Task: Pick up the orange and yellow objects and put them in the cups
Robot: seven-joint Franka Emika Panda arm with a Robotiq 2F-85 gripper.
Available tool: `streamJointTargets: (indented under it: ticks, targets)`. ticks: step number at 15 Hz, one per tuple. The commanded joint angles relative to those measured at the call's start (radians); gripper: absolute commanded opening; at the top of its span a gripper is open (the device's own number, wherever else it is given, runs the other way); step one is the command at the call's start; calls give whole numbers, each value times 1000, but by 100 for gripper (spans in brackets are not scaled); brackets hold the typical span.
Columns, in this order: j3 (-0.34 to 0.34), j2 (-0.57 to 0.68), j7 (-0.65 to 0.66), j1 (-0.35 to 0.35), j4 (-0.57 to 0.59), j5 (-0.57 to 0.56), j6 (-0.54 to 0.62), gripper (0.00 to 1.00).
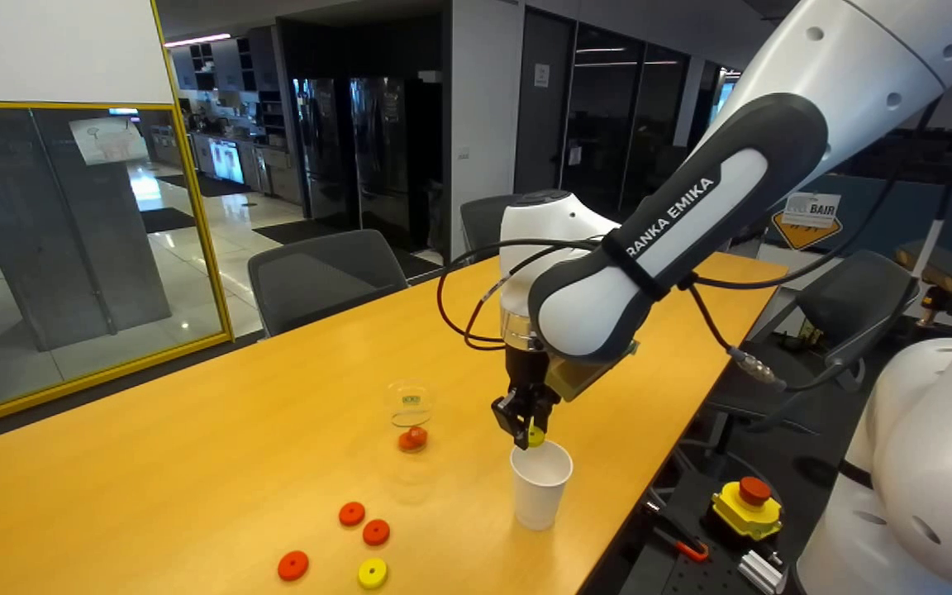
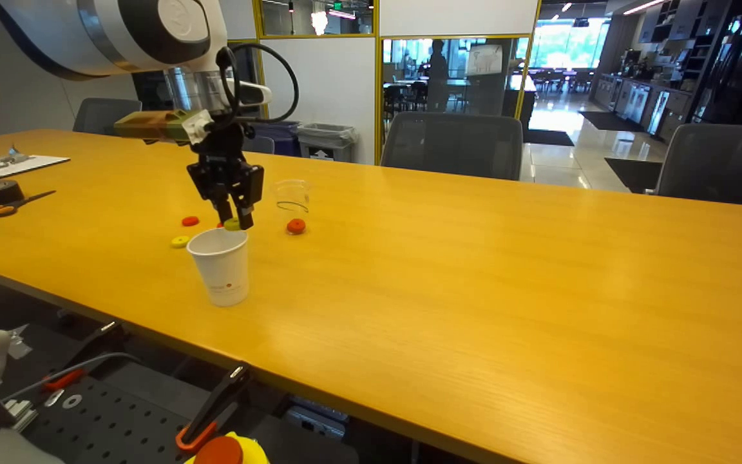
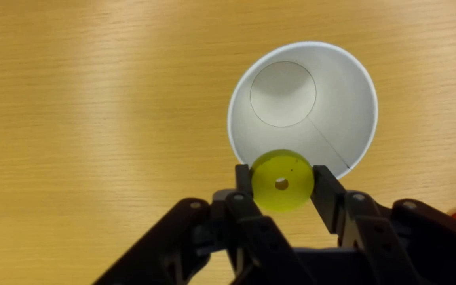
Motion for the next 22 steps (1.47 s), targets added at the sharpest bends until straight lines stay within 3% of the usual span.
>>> streamJointTargets:
  ticks: [1,9,10,11,15,22]
  targets:
    - [1,0,-26,-2,0,40,-28,23]
    - [-2,13,-63,5,-1,89,-46,23]
    - [-2,13,-63,5,-1,94,-50,68]
    - [-2,13,-64,5,-1,98,-51,68]
    - [3,-7,-54,1,0,91,-60,97]
    - [60,-58,-19,21,32,65,-76,100]
